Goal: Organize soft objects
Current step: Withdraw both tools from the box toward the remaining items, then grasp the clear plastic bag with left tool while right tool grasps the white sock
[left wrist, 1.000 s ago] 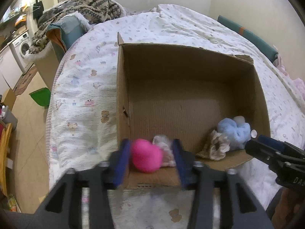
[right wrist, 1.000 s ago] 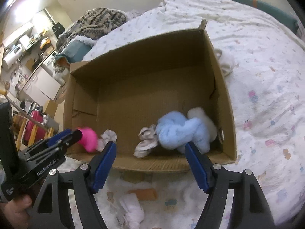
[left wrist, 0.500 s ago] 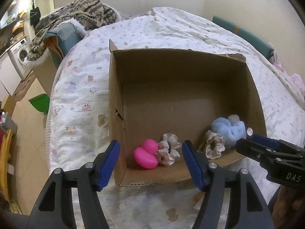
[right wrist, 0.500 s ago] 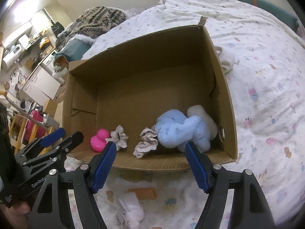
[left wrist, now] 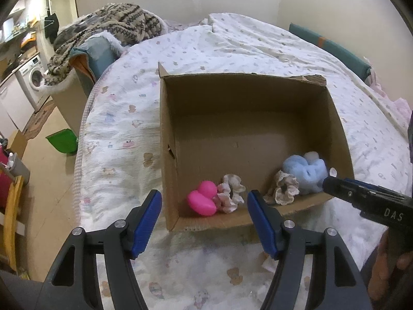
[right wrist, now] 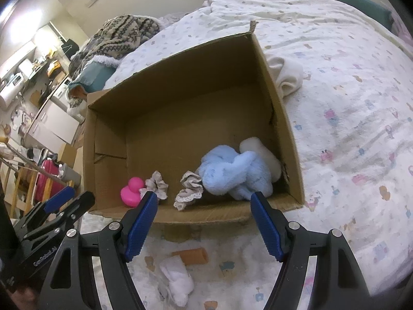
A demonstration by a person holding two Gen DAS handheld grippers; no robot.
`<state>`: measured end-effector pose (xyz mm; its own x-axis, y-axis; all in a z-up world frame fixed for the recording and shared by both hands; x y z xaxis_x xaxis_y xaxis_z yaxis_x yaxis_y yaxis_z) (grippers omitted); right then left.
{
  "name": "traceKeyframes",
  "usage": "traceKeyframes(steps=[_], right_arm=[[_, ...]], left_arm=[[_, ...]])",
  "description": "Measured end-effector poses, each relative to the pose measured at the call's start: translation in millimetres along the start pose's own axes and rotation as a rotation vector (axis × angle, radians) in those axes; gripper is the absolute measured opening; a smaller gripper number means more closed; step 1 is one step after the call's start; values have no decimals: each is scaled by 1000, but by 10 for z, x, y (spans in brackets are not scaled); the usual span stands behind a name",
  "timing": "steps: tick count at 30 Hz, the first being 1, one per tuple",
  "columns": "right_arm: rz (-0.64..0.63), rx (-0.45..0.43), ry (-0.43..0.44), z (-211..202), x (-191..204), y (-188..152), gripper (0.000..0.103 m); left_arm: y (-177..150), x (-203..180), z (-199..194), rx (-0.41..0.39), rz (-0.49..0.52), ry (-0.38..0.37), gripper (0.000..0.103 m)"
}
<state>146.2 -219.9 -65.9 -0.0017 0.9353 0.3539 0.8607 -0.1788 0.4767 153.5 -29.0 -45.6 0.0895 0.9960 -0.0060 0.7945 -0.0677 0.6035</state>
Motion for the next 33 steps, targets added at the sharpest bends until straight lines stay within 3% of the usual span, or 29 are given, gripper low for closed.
traceKeyframes(steps=[12, 20, 27, 33], right_arm=[[4, 15, -10, -247, -51, -239, 79], [74, 102, -35, -203, -147, -518, 79], [140, 173, -45, -89, -263, -677, 79], [208, 212, -44, 24, -379, -709, 79]], left_arm=[[-324, 55, -150, 55, -77, -7, 66], [-525, 102, -145, 91, -124, -17, 66], [-741, -45, -11, 174, -137, -87, 66], [-1035, -512, 164, 306, -12, -199, 66]])
Point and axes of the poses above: each gripper's, at about its wrist camera, not at the fingertips, and z roughly the way its jaws point, x to its left, y to its top, the point moved 6 cm from there along z, roughly the way its jaws point, and after that the axes turned 1 degree about -y, right-handed, at the moved point
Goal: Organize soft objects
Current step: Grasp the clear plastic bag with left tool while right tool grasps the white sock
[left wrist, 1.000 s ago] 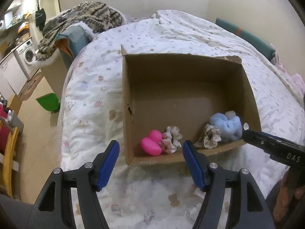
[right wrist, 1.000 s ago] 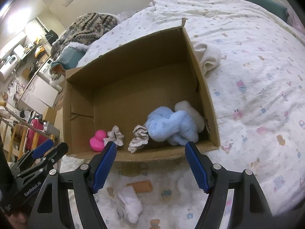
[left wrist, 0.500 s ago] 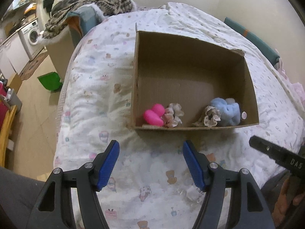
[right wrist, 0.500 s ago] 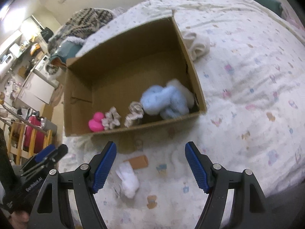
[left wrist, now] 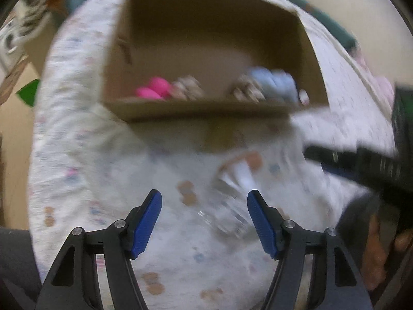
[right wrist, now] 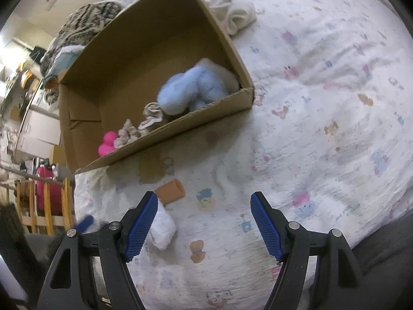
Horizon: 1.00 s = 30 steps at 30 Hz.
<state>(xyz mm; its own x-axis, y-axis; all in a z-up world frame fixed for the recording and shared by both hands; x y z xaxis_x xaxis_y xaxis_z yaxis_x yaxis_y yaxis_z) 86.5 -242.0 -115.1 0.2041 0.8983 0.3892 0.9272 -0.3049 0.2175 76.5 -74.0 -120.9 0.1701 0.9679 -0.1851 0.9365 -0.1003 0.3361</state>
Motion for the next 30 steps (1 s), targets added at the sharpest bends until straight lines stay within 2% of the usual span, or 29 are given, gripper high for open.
traceKeyframes(steps=[6, 9, 11, 13, 14, 15, 21, 26, 30], right_arm=[[17, 18, 6, 57, -5, 17, 79], [12, 24, 6, 84, 6, 29, 79], [9, 27, 10, 99, 20, 34, 79], [7, 27, 12, 91, 37, 30, 79], [3, 28, 13, 94, 47, 30, 79], [0, 29, 13, 100, 58, 29, 79], [-11, 42, 17, 123, 83, 5, 79], [-60, 121, 79, 271, 264, -108, 78], [-129, 180, 101, 430, 458, -215, 78]], left_arm=[[-123, -102, 303, 86, 36, 9, 66], [-169, -12, 431, 139, -38, -29, 66], [-179, 36, 454, 146, -91, -65, 64], [-179, 30, 461, 154, -97, -97, 32], [-179, 27, 464, 163, -90, -98, 27], [-185, 13, 468, 170, -77, -99, 17], [-162, 51, 320, 153, -58, -59, 11], [-121, 332, 159, 122, -97, 39, 9], [-65, 506, 121, 109, -147, 63, 7]])
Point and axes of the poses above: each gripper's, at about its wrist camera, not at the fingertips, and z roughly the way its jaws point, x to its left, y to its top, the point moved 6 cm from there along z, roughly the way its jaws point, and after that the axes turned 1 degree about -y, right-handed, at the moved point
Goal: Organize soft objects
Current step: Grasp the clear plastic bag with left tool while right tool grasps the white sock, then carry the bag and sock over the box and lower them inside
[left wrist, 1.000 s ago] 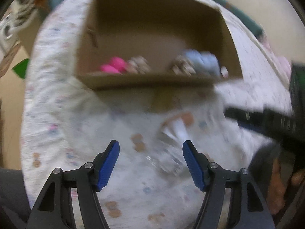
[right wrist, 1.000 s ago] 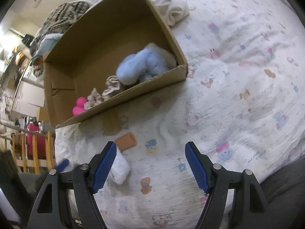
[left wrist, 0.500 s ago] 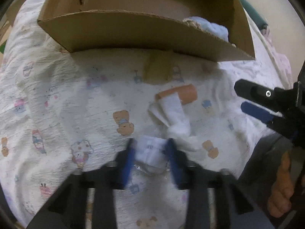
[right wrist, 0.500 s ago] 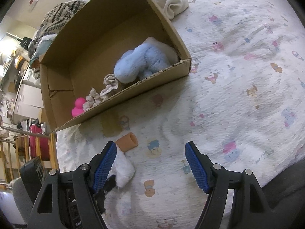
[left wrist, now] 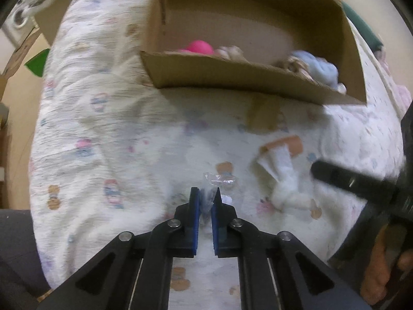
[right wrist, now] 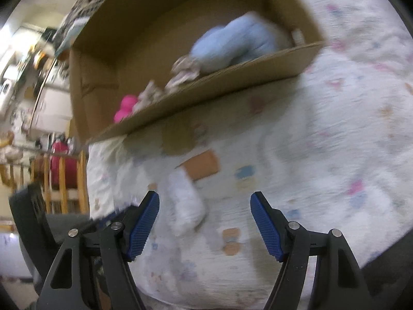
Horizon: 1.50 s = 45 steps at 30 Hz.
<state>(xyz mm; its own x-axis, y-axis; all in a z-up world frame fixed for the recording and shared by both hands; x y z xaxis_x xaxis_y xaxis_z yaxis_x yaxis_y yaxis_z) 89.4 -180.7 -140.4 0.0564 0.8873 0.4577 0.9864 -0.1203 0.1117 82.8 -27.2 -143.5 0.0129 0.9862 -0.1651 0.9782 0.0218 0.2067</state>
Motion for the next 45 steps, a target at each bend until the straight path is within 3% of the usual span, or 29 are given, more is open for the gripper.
traceKeyframes(steps=[9, 11, 24, 30, 45], right_arm=[[-147, 95, -71, 336, 223, -106, 48], [-155, 102, -59, 341, 251, -122, 34], [-195, 60, -37, 253, 387, -147, 32], [-207, 54, -42, 278, 441, -161, 32], [-223, -45, 20, -54, 523, -102, 32]], left_arm=[[97, 197, -88, -39, -36, 57, 6], [100, 199, -85, -42, -32, 68, 6], [111, 167, -62, -76, -27, 87, 6], [104, 237, -267, -156, -31, 97, 6], [75, 342, -297, -199, -25, 168, 6]])
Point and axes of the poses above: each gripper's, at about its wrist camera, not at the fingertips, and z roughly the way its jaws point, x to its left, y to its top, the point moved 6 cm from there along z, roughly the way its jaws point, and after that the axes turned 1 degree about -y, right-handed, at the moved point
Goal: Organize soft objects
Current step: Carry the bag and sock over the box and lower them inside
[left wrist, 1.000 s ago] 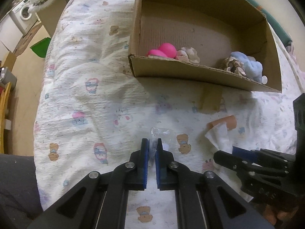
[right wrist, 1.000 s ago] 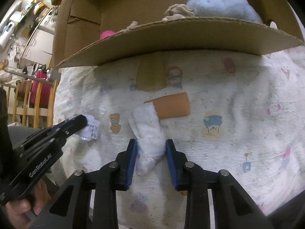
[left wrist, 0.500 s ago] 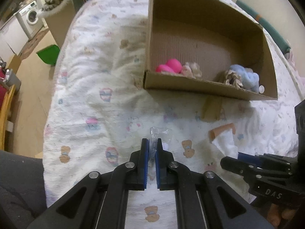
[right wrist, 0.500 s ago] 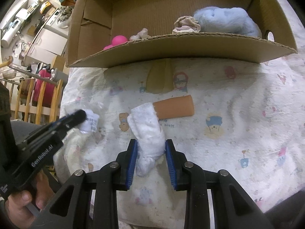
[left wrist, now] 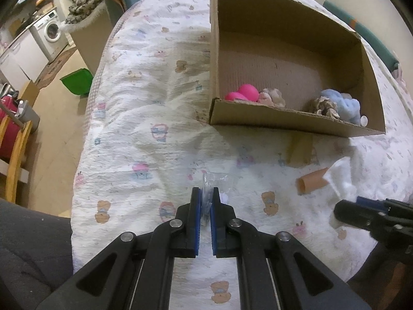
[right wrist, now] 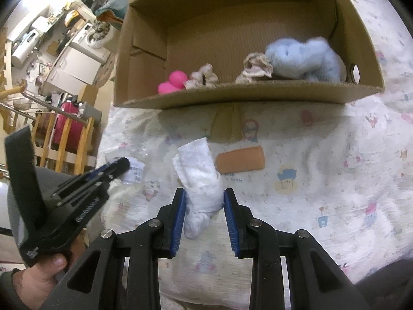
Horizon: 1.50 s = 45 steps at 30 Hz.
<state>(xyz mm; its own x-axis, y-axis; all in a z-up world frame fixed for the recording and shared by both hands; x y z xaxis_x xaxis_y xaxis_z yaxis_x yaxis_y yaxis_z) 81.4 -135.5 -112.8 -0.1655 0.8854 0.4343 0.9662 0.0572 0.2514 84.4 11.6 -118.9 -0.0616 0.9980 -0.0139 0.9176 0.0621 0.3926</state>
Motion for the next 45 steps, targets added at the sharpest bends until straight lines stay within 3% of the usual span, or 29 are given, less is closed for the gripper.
traceKeyframes(steps=[8, 14, 20, 32, 39, 45], right_arm=[[-16, -112, 39, -281, 84, 134, 32], [-43, -241, 20, -551, 119, 277, 32], [-36, -320, 0, -746, 26, 431, 32], [-28, -356, -40, -826, -153, 807, 32], [1, -352, -57, -734, -343, 1019, 32], [21, -320, -87, -567, -443, 1118, 32]], left_arm=[[122, 3, -271, -91, -13, 5, 6], [128, -104, -398, -117, -4, -4, 6], [398, -143, -570, -159, -20, -41, 6], [1013, -342, -747, -237, 66, -83, 6], [1311, -445, -587, -262, 101, -87, 6], [1340, -532, -274, -254, 109, -101, 6]])
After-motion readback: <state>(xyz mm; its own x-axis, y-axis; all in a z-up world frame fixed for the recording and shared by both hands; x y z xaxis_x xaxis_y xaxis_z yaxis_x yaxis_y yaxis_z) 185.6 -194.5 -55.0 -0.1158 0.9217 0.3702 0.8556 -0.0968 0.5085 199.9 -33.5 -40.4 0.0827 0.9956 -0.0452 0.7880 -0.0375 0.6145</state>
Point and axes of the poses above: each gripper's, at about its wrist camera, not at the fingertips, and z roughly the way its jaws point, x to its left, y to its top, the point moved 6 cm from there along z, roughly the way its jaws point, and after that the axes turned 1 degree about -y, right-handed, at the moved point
